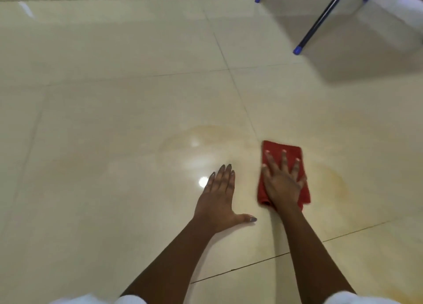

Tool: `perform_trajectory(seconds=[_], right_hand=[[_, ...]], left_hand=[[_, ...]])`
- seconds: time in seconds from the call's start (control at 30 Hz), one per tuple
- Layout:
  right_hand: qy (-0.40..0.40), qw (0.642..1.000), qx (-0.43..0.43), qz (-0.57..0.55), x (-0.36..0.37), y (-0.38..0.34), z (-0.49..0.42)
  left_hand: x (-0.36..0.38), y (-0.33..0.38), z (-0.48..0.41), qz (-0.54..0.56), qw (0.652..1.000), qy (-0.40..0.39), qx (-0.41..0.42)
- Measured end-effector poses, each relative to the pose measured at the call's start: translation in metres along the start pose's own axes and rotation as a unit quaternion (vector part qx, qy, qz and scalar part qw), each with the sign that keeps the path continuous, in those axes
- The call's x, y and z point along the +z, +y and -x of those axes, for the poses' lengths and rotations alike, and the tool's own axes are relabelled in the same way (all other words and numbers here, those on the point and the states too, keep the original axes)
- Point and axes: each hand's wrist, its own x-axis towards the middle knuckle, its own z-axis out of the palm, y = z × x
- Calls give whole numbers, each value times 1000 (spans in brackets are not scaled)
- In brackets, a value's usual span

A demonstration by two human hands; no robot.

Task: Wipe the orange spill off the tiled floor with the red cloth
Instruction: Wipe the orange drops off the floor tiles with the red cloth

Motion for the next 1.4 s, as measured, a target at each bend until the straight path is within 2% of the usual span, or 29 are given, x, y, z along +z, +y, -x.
perform_trajectory(seconds=[0.07,0.1,0.17,0.23,0.27,0.33,0.43,0.5,0.53,0.63,0.67,0.7,0.8,0.87,1.0,1.17,1.4], right_hand=[[14,997,74,-17,-1,25,14],[12,997,72,-6,1,26,29],[6,999,-27,29,5,14,40],[-15,988,-150,38,0,0,3],[-31,984,-173,35,-7,-6,-22],[-37,991,-131,18,-18,3,-66],[30,995,75,-51,-24,51,-68],[42,984,162,-61,-15,58,-29],[37,987,151,-48,-8,50,-10],[17,998,-54,8,0,27,-1],[2,996,-90,13,-6,31,-14],[-5,997,-82,11,-13,44,-26],[29,995,81,-50,-26,111,-23],[43,986,149,-58,-24,143,14],[15,988,140,-59,-13,148,81],[-33,996,67,-45,-8,157,135],[-68,986,130,-78,-22,206,216]], left_hand=[[7,12,-16,-16,1000,-7,17],[10,16,-19,-30,999,-10,23],[17,22,-22,-42,999,16,23],[23,27,-25,-45,998,29,32],[23,26,-25,-47,998,31,36],[22,24,-25,-48,998,30,31],[22,25,-25,-43,999,11,22],[22,25,-26,-42,999,13,16],[23,25,-26,-45,999,16,13],[24,25,-27,-55,998,21,11],[24,25,-27,-60,998,20,11],[24,25,-27,-66,997,20,14],[22,25,-26,-71,997,12,13],[18,27,-27,-68,998,-7,5],[7,39,-24,-96,994,-43,2],[4,91,-1,-121,986,-88,72],[-17,173,40,-152,965,-155,147]])
